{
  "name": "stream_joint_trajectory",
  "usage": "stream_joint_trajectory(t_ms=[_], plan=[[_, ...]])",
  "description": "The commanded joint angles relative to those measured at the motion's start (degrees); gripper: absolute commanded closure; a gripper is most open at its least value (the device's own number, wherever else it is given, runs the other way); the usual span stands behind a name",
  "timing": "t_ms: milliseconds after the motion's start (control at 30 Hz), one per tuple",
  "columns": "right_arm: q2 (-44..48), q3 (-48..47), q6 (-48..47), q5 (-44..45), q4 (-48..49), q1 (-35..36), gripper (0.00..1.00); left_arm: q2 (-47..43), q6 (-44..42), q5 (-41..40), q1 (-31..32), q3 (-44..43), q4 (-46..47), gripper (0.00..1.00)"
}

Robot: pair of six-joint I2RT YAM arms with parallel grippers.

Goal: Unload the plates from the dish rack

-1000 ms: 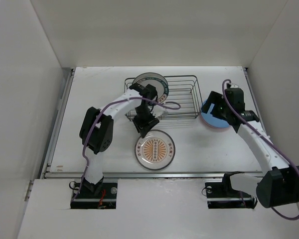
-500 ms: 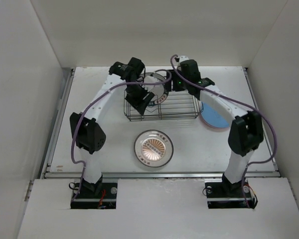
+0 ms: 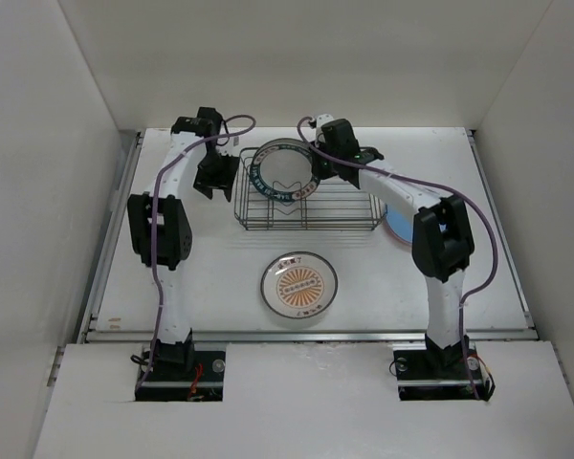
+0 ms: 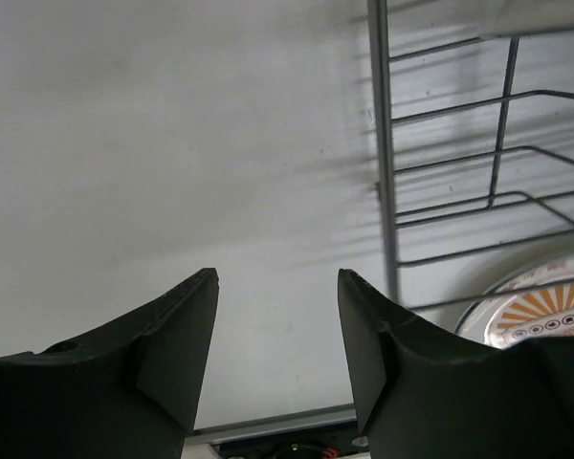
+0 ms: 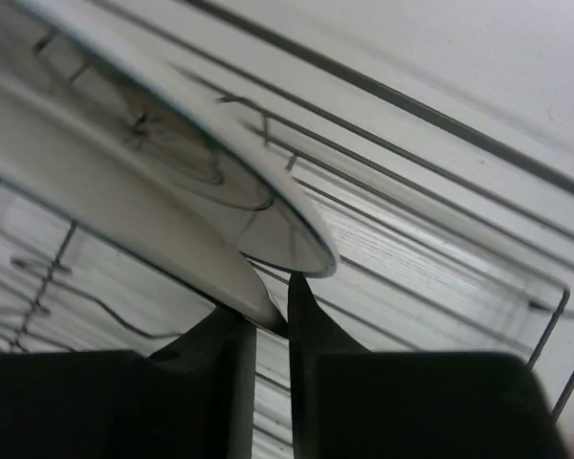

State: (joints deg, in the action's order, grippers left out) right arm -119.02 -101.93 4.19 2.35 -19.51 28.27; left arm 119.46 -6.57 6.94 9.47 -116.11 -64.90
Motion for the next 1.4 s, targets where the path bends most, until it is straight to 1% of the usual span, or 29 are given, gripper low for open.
stream_joint_trajectory(t_ms=[0,67,100,233,300,333,400,433,533,567,600,633,667,733,767,800,867,900,933,1000,1033,1067,1133,1167,1233,1267,1300,1333,1367], plan=[[3.27,0.06,-0.93,1.77,3.42,1.96,0.91,3.93,2.70,4.90,0.54,-3.15,-0.40,0.51],[4.93,0.76,-2.25,3.27,4.03,2.58,0.99,5.87,2.70,8.95,0.02,-3.77,-0.40,0.51],[5.46,0.77,-2.25,4.15,4.65,2.58,1.00,5.87,2.70,11.93,0.02,-4.29,-0.40,0.51],[8.54,2.87,-3.75,9.50,7.37,3.71,1.00,7.02,2.70,14.42,-0.51,-4.30,0.66,0.52],[10.56,2.88,-4.36,10.91,8.51,4.24,1.00,7.72,2.70,15.03,-0.51,-4.99,0.66,0.58],[11.17,2.88,-4.97,11.70,9.91,4.25,1.00,8.24,2.70,15.64,-0.51,-5.00,0.66,0.67],[12.93,2.88,-4.98,14.87,11.33,5.30,1.00,8.25,2.70,15.65,-0.51,-5.52,-0.05,0.76],[13.46,2.88,-5.59,15.75,11.94,5.30,1.00,8.25,2.70,14.78,-0.51,-5.53,-0.05,0.77],[16.09,2.88,-6.12,17.59,14.14,6.01,1.00,6.05,3.23,10.66,-0.51,-5.53,-0.05,0.77],[16.80,2.88,-6.12,17.60,15.36,6.01,1.00,5.35,3.23,6.81,-1.03,-5.53,0.65,0.75],[17.59,2.88,-6.12,18.12,15.90,6.61,1.00,4.56,3.84,4.68,-1.04,-5.53,1.27,0.73],[19.16,3.49,-6.12,18.13,15.90,6.62,1.00,2.81,3.84,2.66,-1.04,-5.53,1.97,0.65],[20.05,3.49,-5.60,18.13,16.60,6.62,1.00,2.01,4.45,-0.84,-1.65,-5.53,2.67,0.60],[22.33,4.01,-4.37,18.13,16.08,6.62,1.00,-0.18,5.15,-3.67,-1.65,-5.53,4.69,0.50],[23.04,4.02,-2.97,18.13,15.30,6.62,1.00,-0.71,5.16,-4.82,-1.65,-6.22,5.31,0.43],[23.92,4.02,-2.35,17.52,13.03,6.62,1.00,-1.33,5.16,-5.44,-1.65,-6.23,6.36,0.40],[26.72,5.68,-1.81,14.72,10.12,6.62,1.00,-2.20,5.16,-4.23,-1.65,-6.75,6.90,0.35],[27.69,6.30,-1.20,12.70,8.36,6.62,1.00,-2.21,4.38,-0.30,-1.65,-6.76,6.90,0.31],[28.83,7.87,-1.20,7.11,4.86,6.62,1.00,-2.21,4.37,1.65,-1.65,-7.54,6.90,0.30],[32.00,9.72,-0.67,-0.03,0.98,6.62,1.00,-0.99,3.67,5.35,-0.26,-8.34,6.28,0.28],[33.14,10.95,-0.15,-4.07,-2.43,6.62,1.00,-0.37,2.71,7.80,0.28,-9.21,4.54,0.28],[35.42,14.01,-0.14,-11.42,-3.86,6.62,1.00,0.33,1.74,8.70,0.80,-9.22,4.00,0.28],[37.62,17.54,1.69,-16.83,-6.23,6.62,1.00,2.35,1.21,7.92,2.82,-9.74,3.47,0.28],[39.20,21.21,2.31,-19.81,-8.42,7.14,1.00,3.58,1.21,7.39,3.35,-8.53,3.47,0.28],[39.74,24.66,4.24,-22.29,-10.54,7.15,1.00,4.73,1.21,6.86,4.49,-7.73,3.47,0.28],[40.27,26.15,4.95,-23.78,-12.29,7.15,1.00,5.34,1.99,6.16,4.50,-7.72,3.47,0.31],[40.27,29.04,5.65,-27.10,-12.31,7.67,1.00,5.95,2.87,5.37,4.50,-7.20,3.47,0.33],[40.27,30.46,6.27,-28.96,-12.83,7.68,1.00,7.18,3.40,4.67,4.50,-7.20,3.47,0.41],[39.75,31.87,7.32,-30.37,-12.84,8.28,1.00,7.89,3.40,2.75,4.50,-7.20,3.47,0.46]])
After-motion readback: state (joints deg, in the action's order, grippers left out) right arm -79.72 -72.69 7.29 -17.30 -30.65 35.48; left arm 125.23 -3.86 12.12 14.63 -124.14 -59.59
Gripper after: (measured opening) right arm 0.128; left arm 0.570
